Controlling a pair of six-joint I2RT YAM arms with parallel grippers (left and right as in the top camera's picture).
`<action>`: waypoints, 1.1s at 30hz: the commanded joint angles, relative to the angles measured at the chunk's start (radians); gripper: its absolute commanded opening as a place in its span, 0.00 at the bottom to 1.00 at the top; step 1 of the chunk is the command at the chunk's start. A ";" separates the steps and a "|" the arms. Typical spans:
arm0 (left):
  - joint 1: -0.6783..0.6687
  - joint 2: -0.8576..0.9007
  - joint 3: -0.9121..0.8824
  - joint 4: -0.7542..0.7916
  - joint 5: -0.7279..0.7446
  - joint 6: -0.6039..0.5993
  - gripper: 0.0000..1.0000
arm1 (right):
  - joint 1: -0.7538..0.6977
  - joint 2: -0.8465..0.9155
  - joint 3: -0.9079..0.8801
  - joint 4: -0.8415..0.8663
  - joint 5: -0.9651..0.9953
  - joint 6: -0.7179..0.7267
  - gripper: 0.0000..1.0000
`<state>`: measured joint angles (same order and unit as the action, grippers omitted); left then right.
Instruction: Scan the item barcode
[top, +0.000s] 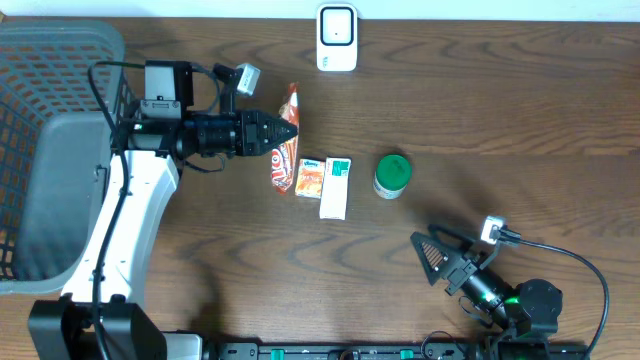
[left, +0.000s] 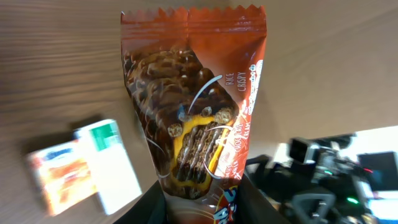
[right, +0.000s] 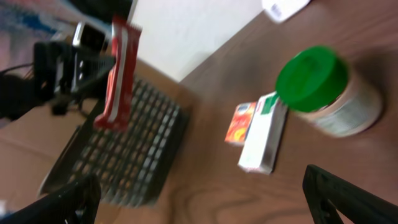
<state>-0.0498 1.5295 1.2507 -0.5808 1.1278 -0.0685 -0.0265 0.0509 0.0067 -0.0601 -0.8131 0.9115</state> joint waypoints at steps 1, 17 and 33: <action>-0.002 -0.002 -0.004 0.015 0.171 -0.040 0.24 | 0.008 0.001 0.002 -0.007 -0.164 0.065 0.99; -0.002 -0.002 -0.004 0.076 0.220 -0.457 0.24 | 0.008 0.001 0.002 -0.029 -0.163 0.675 0.99; -0.060 -0.002 -0.004 0.181 0.113 -0.583 0.24 | 0.097 0.089 0.001 0.140 0.063 0.599 0.97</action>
<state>-0.0845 1.5318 1.2499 -0.4332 1.2552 -0.5961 0.0261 0.1093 0.0067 0.0620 -0.8215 1.5982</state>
